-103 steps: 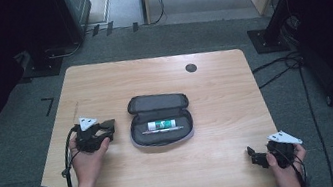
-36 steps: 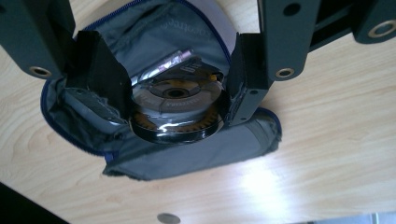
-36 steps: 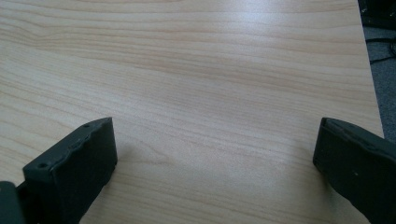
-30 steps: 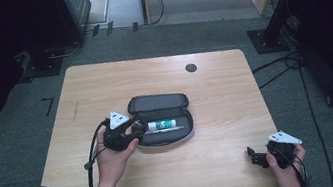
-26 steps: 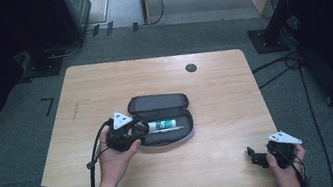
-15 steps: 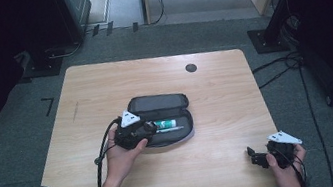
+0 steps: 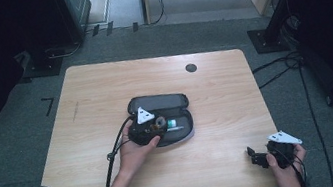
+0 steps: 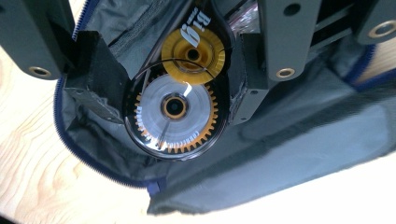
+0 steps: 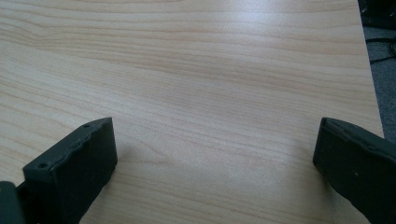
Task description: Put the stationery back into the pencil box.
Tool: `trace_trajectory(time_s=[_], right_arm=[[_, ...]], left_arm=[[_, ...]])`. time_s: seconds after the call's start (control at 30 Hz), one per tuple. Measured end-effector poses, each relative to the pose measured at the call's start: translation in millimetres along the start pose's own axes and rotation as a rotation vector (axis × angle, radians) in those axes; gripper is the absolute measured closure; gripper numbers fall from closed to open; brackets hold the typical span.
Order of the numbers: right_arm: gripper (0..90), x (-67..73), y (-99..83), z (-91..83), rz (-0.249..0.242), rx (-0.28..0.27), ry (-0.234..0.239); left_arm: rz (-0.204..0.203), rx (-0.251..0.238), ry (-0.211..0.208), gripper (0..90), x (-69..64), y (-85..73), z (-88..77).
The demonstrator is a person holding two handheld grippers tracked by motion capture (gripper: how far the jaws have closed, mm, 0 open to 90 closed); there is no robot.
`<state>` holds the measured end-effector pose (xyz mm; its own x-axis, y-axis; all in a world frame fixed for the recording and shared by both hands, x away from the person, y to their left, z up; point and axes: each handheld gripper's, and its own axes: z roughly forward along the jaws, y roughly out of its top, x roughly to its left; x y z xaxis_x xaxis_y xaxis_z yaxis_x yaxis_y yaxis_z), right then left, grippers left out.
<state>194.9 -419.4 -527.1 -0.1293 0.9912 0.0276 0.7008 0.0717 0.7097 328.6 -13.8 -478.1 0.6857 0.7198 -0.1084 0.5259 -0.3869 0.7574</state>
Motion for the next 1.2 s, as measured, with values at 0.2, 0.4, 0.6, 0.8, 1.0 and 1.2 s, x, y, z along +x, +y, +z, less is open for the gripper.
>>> trace_trajectory(time_s=[0.2,0.4,0.6,0.8,1.0,1.2], right_arm=[[0.0,0.0,0.0,0.0,0.0,0.0,0.0],[0.0,0.0,0.0,0.0,-0.001,0.0,0.0],[0.0,0.0,0.0,0.0,0.0,0.0,0.0],[0.0,0.0,0.0,0.0,-0.001,0.0,0.0],[0.0,0.0,0.0,0.0,-0.001,0.0,0.0],[0.0,0.0,0.0,0.0,0.0,0.0,0.0]], left_arm=[[0.0,0.034,0.001,41.6,-2.7,-1.7,7.0],[-0.027,0.032,0.008,35.9,-0.4,-1.1,4.7],[-0.061,-0.001,0.001,22.8,3.2,-0.5,-3.6],[-0.097,-0.054,0.005,13.9,10.7,-0.4,-19.6],[-0.11,-0.083,0.031,3.4,17.7,-3.0,-36.1],[-0.127,-0.097,0.049,0.0,23.6,-8.3,-45.5]])
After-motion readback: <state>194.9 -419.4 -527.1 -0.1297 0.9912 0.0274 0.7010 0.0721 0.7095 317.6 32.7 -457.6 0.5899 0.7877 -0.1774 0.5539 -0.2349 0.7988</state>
